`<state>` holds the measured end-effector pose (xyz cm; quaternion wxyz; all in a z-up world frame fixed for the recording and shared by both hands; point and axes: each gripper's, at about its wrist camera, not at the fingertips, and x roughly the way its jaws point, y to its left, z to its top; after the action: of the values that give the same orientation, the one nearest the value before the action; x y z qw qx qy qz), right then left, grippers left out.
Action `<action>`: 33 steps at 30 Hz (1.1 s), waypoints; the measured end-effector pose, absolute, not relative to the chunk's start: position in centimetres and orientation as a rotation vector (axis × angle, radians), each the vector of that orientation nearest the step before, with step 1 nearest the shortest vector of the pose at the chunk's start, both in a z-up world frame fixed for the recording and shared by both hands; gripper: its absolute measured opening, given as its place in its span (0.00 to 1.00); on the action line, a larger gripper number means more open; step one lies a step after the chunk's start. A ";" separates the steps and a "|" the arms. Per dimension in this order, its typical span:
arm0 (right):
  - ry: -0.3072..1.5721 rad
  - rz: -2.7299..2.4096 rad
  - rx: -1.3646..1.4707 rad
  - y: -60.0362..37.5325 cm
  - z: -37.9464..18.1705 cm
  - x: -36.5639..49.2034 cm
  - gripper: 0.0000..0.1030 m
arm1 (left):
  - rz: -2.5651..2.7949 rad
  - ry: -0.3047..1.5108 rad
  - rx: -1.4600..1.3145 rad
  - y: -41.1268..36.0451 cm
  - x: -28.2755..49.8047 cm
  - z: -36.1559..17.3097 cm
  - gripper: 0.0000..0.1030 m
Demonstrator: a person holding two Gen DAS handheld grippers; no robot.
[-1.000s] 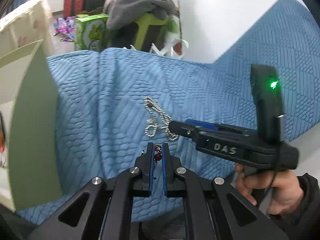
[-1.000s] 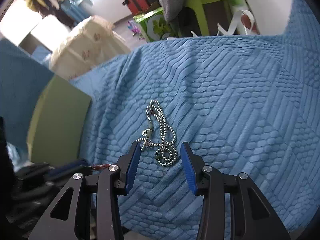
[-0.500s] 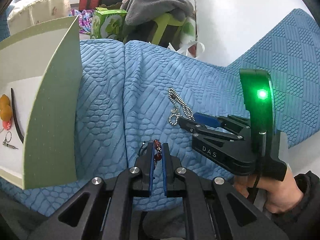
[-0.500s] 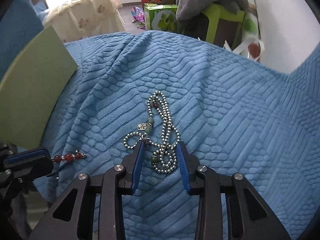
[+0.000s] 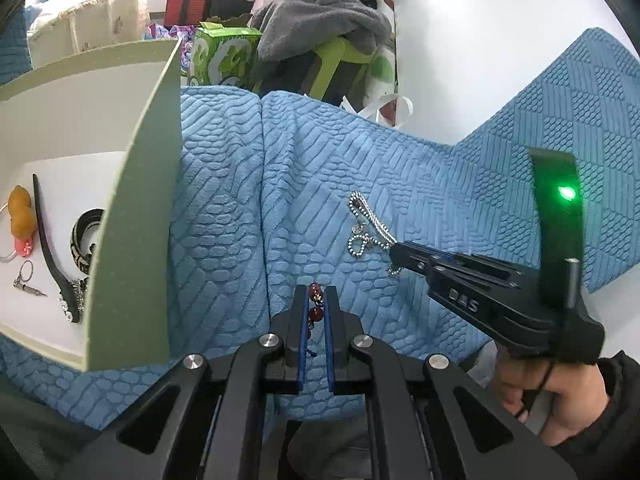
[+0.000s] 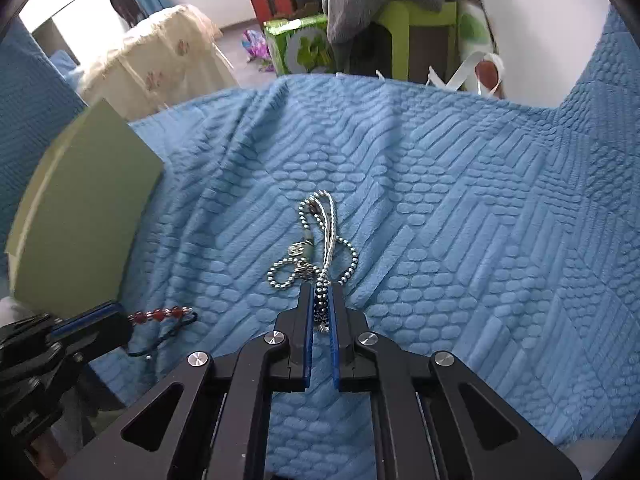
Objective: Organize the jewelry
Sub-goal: 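Carry both chains into the green box and open both grippers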
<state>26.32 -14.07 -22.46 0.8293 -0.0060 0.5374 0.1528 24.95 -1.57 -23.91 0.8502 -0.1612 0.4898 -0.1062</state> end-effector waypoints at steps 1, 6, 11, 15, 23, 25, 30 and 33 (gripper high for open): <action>1.131 0.331 0.003 -14.1 -22.0 26.0 0.04 | -0.221 1.024 -0.338 -1.5 24.9 -23.7 0.04; 1.083 0.314 0.077 -14.7 -19.6 24.6 0.04 | -0.212 1.008 -0.348 -0.9 24.7 -23.0 0.04; 1.065 0.315 0.137 -15.2 -18.0 23.5 0.04 | -0.206 1.001 -0.349 -0.6 24.1 -22.3 0.05; 1.042 0.321 0.158 -15.3 -16.5 22.6 0.04 | -0.177 0.986 -0.318 -0.8 23.7 -21.5 0.05; 0.981 0.322 0.149 -15.4 -12.9 22.1 0.04 | -0.177 0.964 -0.285 -1.0 23.5 -19.0 0.05; 0.959 0.320 0.146 -15.4 -11.6 22.2 0.04 | -0.174 0.948 -0.283 -0.7 23.5 -18.0 0.05; 0.893 0.314 0.125 -15.0 -8.4 22.2 0.04 | -0.165 0.915 -0.284 0.5 23.8 -15.2 0.05; 0.883 0.320 0.132 -14.7 -7.0 22.6 0.04 | -0.155 0.894 -0.290 1.3 24.1 -13.3 0.05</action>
<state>22.61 -14.72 -7.04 0.8896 0.0634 0.4252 0.1539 24.10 1.35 -13.34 0.8887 -0.1395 0.4304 -0.0748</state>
